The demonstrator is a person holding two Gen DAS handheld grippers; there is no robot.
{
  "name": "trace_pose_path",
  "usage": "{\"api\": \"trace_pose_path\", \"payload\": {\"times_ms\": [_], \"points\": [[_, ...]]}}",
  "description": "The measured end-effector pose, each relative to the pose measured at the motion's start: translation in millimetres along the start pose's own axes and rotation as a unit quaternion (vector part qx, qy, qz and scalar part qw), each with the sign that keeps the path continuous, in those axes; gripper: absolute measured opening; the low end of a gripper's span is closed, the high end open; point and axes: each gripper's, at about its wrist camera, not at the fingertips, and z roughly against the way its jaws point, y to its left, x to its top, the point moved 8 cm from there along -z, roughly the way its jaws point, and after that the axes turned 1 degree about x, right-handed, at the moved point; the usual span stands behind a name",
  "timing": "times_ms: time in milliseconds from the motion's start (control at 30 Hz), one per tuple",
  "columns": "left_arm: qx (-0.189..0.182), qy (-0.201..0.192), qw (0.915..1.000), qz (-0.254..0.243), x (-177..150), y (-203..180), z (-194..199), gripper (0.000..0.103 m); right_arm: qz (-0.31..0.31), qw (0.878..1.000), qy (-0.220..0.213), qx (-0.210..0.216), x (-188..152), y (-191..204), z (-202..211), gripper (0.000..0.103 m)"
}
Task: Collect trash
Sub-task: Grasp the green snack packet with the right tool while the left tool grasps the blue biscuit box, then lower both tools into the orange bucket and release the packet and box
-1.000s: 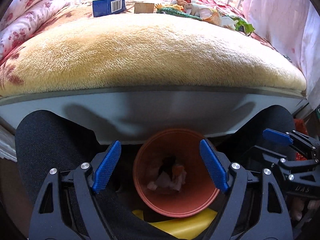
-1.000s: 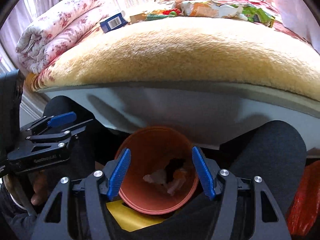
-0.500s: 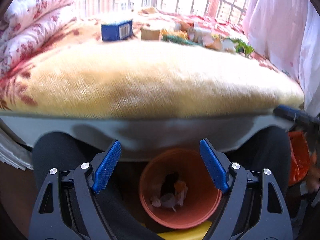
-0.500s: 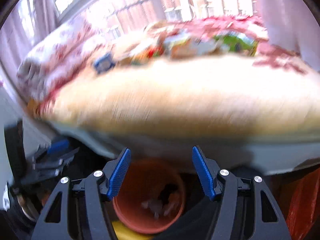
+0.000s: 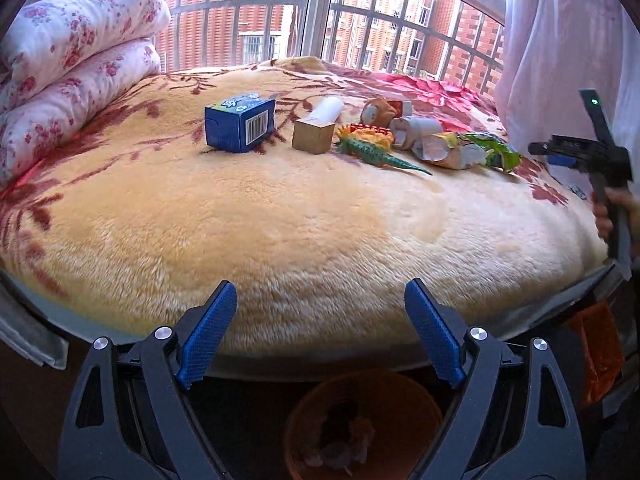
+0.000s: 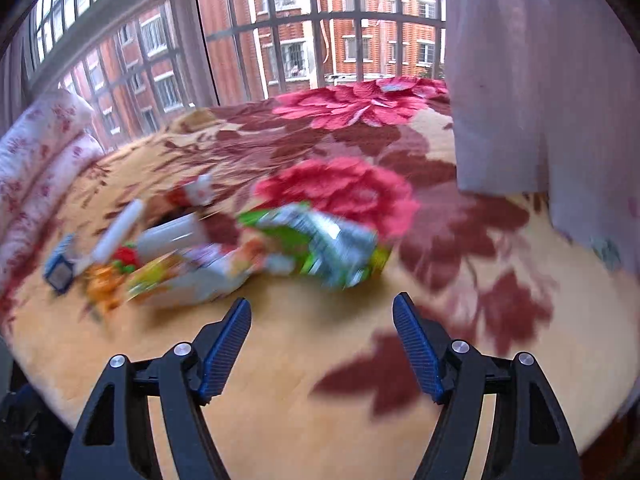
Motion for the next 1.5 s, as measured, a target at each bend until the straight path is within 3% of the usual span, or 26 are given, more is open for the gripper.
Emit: {"api": "trace_pose_path", "payload": {"times_ms": [300,333,400,433,467,567,667,800,967,1100,1267,1333,1400,1500], "points": [[0.017,-0.007,0.9998,0.003,21.0,10.1,-14.4,0.084,0.063,0.995,0.07,0.026,32.6,5.2,-95.0,0.075],[0.02,-0.007,0.9998,-0.002,24.2,10.8,-15.5,0.084,0.062,0.994,0.088,0.027,29.9,5.7,-105.5,0.069],[0.03,-0.01,0.9994,-0.012,31.4,14.0,-17.3,0.084,0.066,0.989,0.123,0.038,19.9,11.4,-121.8,0.044],[0.035,-0.012,0.9992,-0.017,35.6,16.0,-17.9,0.084,0.073,0.99,0.122,0.023,18.4,12.0,-121.6,0.038],[0.037,-0.014,0.999,-0.022,39.8,17.4,-18.2,0.084,0.074,0.991,0.113,0.017,18.7,13.8,-117.1,0.03],[0.046,-0.021,0.9981,-0.036,54.7,25.4,-22.8,0.084,0.052,0.996,0.064,0.014,22.7,16.0,-82.7,0.028],[0.046,-0.012,0.9973,-0.056,70.9,37.4,-33.9,0.084,0.025,0.999,-0.007,0.022,19.7,26.9,-22.4,0.029],[0.051,-0.007,0.9961,-0.071,96.2,58.1,-51.0,0.084,0.023,0.996,-0.067,0.054,-24.2,72.4,46.1,0.029],[0.077,0.006,0.9947,-0.067,126.7,78.9,-78.1,0.084,0.037,0.994,-0.072,0.067,-87.7,131.2,69.8,0.03],[0.094,0.026,0.991,-0.091,146.2,81.6,-103.9,0.084,0.05,0.993,-0.073,0.075,-127.5,171.0,77.0,0.03],[0.104,0.043,0.9879,-0.106,160.8,86.2,-140.0,0.084,0.051,0.991,-0.065,0.101,-146.0,198.8,81.9,0.03],[0.099,0.082,0.9861,-0.106,154.5,87.6,-163.6,0.083,0.045,0.991,-0.06,0.109,-149.1,204.7,82.8,0.03],[0.098,0.117,0.9816,-0.114,142.0,85.6,-182.6,0.061,0.044,0.991,-0.06,0.115,-151.4,209.9,83.1,0.03],[0.115,0.069,0.9802,-0.145,146.0,70.5,-165.6,0.052,0.042,0.99,-0.058,0.121,-152.9,215.2,82.7,0.03]]}}
